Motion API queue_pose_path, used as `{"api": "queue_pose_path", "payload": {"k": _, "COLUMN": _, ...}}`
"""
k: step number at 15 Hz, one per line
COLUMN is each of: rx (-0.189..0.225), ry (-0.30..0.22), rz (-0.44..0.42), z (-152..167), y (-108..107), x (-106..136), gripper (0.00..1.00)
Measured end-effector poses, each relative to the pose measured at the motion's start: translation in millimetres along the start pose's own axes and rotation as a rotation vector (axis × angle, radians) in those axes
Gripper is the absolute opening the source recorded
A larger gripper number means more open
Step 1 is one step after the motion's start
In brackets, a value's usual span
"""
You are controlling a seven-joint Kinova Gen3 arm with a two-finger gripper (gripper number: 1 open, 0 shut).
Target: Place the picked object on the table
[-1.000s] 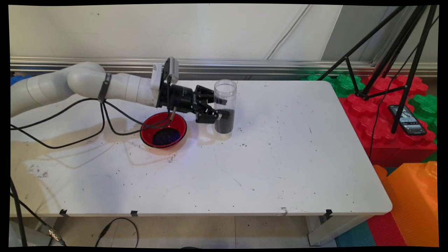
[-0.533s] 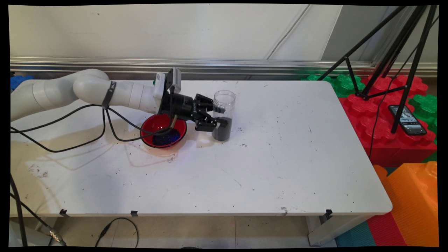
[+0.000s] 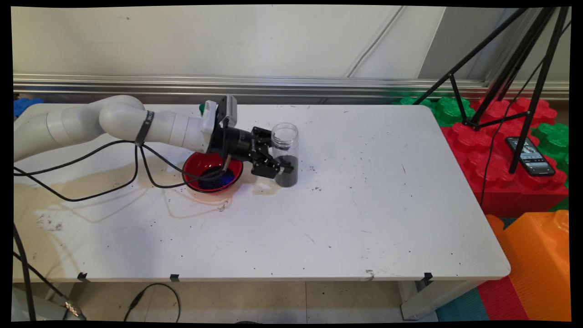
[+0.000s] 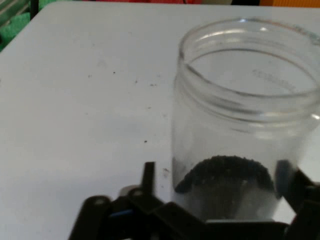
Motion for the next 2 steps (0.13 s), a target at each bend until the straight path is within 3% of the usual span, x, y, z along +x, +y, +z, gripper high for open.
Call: {"api": "queue_pose_path", "payload": {"k": 2, "rx": -0.001, "ry": 0.001, "rz": -0.004, "z": 0.1, "y": -0.3, "x": -2.0, "gripper": 1.0}}
